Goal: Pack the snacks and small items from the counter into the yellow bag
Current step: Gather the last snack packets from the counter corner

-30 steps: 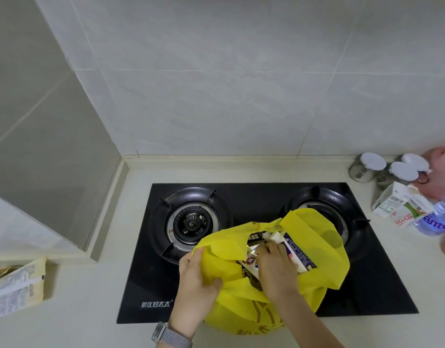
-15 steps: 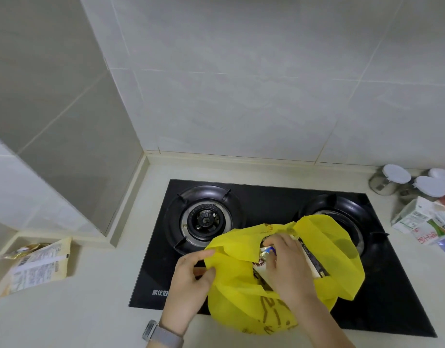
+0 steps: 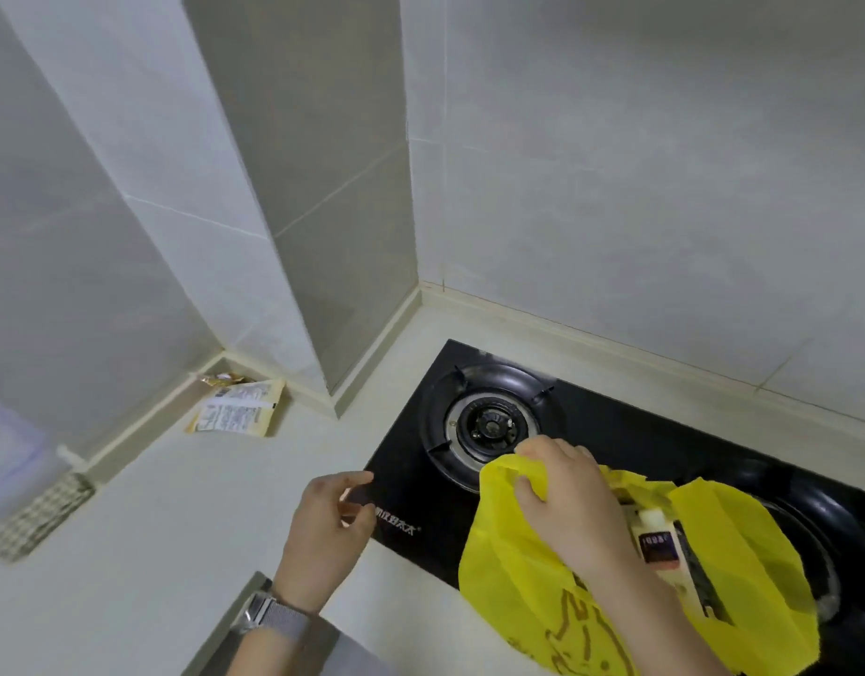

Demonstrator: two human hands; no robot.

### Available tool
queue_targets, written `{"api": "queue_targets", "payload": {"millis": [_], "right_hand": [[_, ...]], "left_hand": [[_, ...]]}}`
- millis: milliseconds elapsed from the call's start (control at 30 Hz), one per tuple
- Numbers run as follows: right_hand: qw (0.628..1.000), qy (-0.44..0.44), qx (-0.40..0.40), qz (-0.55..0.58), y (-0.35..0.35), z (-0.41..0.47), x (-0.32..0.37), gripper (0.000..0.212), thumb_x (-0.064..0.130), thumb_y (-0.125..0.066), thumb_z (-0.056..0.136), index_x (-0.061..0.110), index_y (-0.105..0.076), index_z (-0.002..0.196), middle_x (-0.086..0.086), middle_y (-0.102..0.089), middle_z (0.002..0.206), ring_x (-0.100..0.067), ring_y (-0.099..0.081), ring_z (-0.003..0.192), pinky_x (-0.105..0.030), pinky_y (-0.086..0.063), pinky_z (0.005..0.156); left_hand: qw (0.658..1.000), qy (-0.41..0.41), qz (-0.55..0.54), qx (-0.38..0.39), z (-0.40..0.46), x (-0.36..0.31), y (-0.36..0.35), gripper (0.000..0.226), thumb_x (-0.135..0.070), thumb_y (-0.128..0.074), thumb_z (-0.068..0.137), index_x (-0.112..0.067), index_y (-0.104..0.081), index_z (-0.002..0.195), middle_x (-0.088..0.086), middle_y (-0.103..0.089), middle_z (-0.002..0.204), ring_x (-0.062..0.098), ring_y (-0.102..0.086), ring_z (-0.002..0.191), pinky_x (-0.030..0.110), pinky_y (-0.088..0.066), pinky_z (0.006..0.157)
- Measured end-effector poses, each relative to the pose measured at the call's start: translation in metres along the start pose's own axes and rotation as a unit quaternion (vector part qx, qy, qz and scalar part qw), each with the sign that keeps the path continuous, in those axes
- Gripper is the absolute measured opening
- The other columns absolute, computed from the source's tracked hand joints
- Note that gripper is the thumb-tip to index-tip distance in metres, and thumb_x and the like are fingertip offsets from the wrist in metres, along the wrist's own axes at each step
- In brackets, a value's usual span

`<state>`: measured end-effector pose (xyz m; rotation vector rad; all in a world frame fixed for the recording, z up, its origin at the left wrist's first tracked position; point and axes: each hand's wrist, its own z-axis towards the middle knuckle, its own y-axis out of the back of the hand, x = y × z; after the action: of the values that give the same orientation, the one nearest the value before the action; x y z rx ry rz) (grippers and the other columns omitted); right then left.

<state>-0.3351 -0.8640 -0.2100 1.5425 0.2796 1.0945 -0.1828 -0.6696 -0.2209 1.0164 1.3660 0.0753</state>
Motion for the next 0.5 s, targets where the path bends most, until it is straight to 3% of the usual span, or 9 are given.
{"api": "queue_targets", "payload": {"millis": [200, 333, 500], "right_hand": [[0.994, 0.085, 0.064, -0.019, -0.023, 0.005, 0.035, 0.037, 0.033, -0.06, 0.084, 0.03, -0.054, 0.12, 0.011, -0.062, 0.11, -0.017, -0.053, 0.107, -0.03, -0.047, 0.087], [0.988, 0.118, 0.098, -0.025, -0.04, 0.008, 0.061, 0.042, 0.036, -0.059, 0.084, 0.033, -0.05, 0.124, 0.014, -0.06, 0.114, -0.013, -0.051, 0.111, -0.03, -0.045, 0.092], [0.978, 0.159, 0.136, -0.025, -0.07, 0.027, 0.1, 0.043, 0.037, -0.057, 0.086, 0.034, -0.047, 0.127, 0.015, -0.057, 0.117, -0.012, -0.05, 0.111, -0.026, -0.043, 0.092]], "left_hand": [[0.995, 0.045, 0.055, -0.068, -0.028, 0.044, 0.039, 0.037, -0.019, -0.061, 0.085, -0.025, -0.054, 0.121, -0.007, -0.045, 0.114, 0.003, -0.056, 0.084, 0.01, -0.041, 0.068], [0.99, 0.081, 0.053, -0.1, -0.038, 0.064, 0.06, 0.039, -0.019, -0.062, 0.083, -0.024, -0.054, 0.122, -0.006, -0.047, 0.114, 0.008, -0.058, 0.087, 0.019, -0.043, 0.073], [0.985, 0.111, 0.053, -0.117, -0.033, 0.093, 0.085, 0.04, -0.019, -0.063, 0.083, -0.024, -0.053, 0.122, -0.009, -0.046, 0.11, 0.007, -0.057, 0.087, 0.018, -0.042, 0.074]]}}
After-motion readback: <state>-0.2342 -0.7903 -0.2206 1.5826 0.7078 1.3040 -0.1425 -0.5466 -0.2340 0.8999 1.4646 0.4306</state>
